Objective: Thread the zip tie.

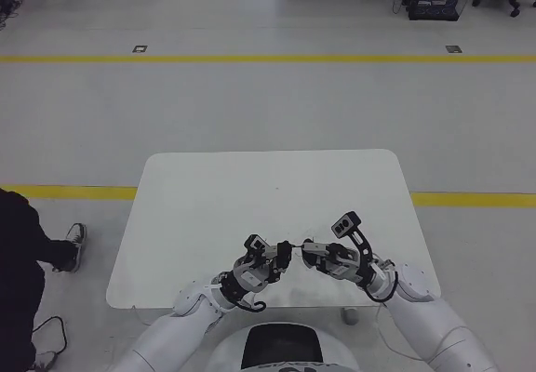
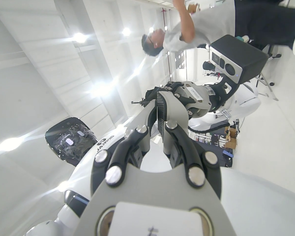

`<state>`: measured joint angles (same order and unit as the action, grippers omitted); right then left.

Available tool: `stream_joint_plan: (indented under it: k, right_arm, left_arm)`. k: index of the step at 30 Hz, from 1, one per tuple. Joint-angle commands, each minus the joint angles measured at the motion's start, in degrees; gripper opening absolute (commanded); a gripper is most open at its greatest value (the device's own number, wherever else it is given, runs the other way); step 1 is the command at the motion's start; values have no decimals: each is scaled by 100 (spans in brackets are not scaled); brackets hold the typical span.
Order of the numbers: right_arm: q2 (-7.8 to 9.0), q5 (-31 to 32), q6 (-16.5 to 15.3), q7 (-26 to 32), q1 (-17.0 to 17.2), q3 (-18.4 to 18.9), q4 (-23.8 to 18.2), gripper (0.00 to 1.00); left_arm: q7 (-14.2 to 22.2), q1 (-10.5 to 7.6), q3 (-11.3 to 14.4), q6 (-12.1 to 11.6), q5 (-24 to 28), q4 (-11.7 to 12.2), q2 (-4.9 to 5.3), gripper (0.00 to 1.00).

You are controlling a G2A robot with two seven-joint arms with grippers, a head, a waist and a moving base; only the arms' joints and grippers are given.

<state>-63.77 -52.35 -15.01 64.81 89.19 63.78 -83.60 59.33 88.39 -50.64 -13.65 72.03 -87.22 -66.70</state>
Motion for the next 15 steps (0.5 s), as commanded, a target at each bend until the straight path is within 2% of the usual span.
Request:
stream_joint_plan:
  k: [1, 15]
  right_arm:
    - [-5, 9, 18, -9, -10, -6, 23, 0]
    - [-42, 72, 109, -45, -74, -42, 139, 0]
  left_arm:
    - [0, 0, 0, 0, 0, 0, 0, 0]
    - [0, 0, 0, 0, 0, 0, 0, 0]
